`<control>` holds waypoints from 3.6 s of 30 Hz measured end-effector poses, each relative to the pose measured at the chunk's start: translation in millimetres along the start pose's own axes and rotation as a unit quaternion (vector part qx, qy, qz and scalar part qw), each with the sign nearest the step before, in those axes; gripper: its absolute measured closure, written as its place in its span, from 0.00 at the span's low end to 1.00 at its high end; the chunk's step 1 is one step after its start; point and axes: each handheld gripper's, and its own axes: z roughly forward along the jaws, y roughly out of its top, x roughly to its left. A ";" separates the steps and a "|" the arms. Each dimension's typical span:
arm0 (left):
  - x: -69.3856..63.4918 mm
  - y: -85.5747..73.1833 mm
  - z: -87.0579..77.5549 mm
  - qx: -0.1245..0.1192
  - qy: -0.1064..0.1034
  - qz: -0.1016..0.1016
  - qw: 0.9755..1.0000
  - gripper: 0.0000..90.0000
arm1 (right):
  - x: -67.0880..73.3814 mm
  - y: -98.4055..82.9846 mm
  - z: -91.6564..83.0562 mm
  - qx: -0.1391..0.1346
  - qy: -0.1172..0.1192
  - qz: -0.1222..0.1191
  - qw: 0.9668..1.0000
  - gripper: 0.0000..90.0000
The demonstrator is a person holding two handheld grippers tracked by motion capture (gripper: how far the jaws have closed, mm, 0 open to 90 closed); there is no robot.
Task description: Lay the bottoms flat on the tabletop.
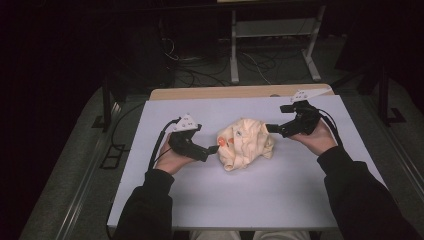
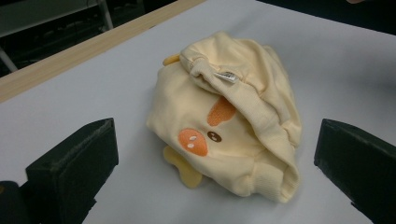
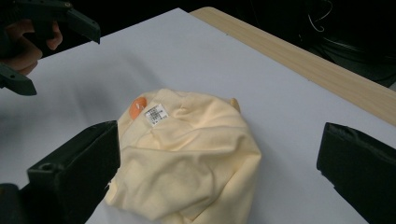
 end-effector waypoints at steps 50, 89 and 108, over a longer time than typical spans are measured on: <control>24.9 -40.0 62.4 0.027 -0.049 -0.079 0.995 0.16 | -16.0 -10.7 77.9 0.060 -0.007 0.076 0.995 0.17; 17.5 -23.1 56.3 -0.001 -0.034 -0.108 0.994 0.90 | -15.4 -12.9 27.7 0.047 -0.004 0.082 0.996 0.97; 20.1 80.2 47.0 -0.014 0.030 -0.048 0.998 0.91 | -29.6 26.2 -53.0 -0.020 -0.046 0.074 0.996 0.98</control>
